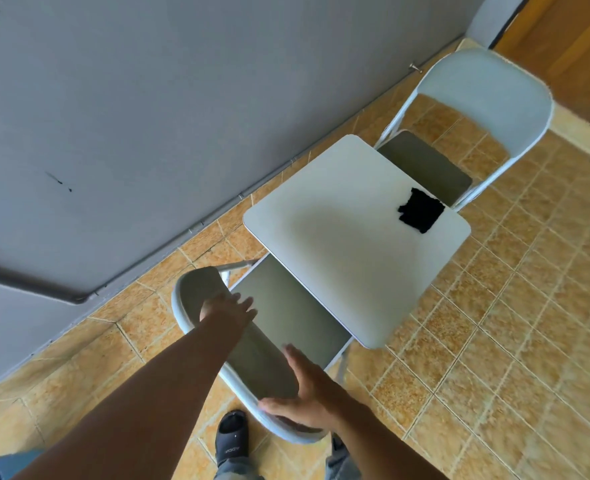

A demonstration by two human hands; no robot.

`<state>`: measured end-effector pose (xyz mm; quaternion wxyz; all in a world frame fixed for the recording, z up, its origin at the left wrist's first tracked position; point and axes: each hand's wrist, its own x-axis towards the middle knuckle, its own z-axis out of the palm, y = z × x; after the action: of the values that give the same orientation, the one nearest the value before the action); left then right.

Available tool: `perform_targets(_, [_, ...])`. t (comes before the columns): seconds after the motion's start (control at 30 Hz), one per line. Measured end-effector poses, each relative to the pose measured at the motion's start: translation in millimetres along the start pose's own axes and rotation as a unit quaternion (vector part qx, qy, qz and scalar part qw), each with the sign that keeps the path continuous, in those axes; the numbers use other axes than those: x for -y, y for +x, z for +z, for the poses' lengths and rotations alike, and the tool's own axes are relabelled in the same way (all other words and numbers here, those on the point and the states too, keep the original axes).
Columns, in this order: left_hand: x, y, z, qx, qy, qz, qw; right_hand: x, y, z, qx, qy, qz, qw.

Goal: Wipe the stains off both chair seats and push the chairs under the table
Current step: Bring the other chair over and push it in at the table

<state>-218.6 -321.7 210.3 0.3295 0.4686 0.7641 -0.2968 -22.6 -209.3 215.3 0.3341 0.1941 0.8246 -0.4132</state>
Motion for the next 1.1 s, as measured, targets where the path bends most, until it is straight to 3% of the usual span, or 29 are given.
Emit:
perform_targets(0.13, [-53.8,0.5,-89.0,-0.094,-0.018,0.023,0.995,-59.8,-16.6,-70.7,-0.108,-0.032,0.002,0.994])
perform_targets(0.23, [-108.7,7.5,-142.2,-0.136,-0.058,0.011,0.989,-110.9,-33.5,-129.6,-0.141,-0.092,0.007,0.986])
perform_targets(0.37, [-175.2,16.0,-209.9,-0.145,-0.131,-0.009,0.981,-168.5,-67.9,-212.9,-0.163,-0.143,-0.008,0.976])
perform_targets(0.57, [-251.7,29.0,-300.6,-0.145,-0.145,-0.04,0.978,-244.0,-109.1,-325.2,-0.18,-0.184,-0.01,0.966])
perform_targets(1.1, [-332.0,167.1,-533.8,-0.189,-0.182,-0.057,0.963,-330.5,-106.8,-570.2,-0.227,-0.223,-0.03,0.948])
